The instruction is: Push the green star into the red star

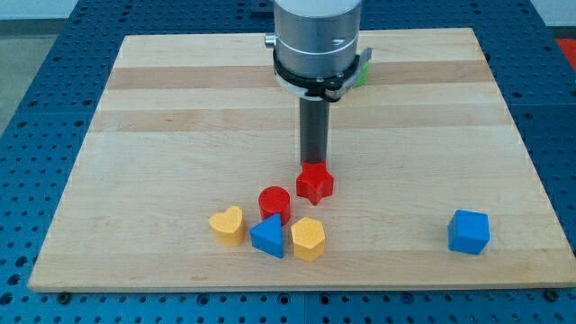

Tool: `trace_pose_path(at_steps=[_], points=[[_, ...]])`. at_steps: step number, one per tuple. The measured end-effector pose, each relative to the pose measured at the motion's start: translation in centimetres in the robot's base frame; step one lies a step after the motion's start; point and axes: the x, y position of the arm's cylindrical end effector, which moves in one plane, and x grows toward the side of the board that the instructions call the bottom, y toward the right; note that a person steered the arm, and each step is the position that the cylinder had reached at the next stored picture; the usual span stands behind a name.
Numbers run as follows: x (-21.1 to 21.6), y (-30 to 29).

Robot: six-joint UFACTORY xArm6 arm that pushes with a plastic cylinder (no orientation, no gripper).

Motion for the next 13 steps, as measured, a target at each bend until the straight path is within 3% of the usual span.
trace_pose_path(at_steps=[2,3,9,13], points=[[3.1,-0.3],[2.5,-0.1],[-17.3,10.5],[-18.2,5.1]])
